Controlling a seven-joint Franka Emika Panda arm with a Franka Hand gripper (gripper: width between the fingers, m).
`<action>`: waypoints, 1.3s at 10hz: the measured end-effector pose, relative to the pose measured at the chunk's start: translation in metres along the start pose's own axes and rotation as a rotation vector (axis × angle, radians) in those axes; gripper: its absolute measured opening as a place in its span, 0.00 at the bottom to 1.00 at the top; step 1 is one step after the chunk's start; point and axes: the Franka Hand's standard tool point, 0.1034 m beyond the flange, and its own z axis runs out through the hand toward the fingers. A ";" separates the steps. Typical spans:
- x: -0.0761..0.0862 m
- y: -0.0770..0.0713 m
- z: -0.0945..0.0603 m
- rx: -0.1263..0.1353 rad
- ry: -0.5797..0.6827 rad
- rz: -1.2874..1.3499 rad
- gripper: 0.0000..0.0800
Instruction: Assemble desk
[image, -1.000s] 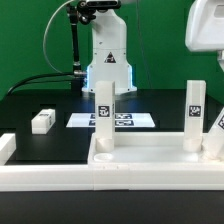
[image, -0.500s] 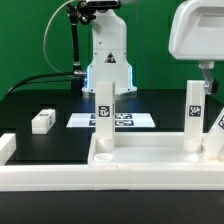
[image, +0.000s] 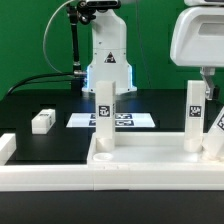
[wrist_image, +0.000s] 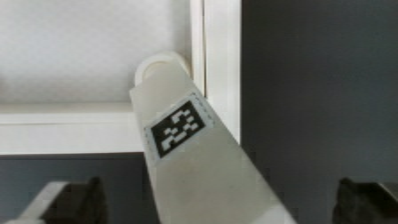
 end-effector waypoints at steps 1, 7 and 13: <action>0.000 0.000 0.000 0.000 0.000 0.000 0.59; 0.002 0.004 -0.001 -0.004 0.004 0.021 0.39; -0.012 0.024 -0.002 0.090 0.142 0.495 0.39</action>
Offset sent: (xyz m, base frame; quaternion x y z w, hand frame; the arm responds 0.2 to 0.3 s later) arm 0.0000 0.0000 0.0000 0.0000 0.0000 0.0000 1.0000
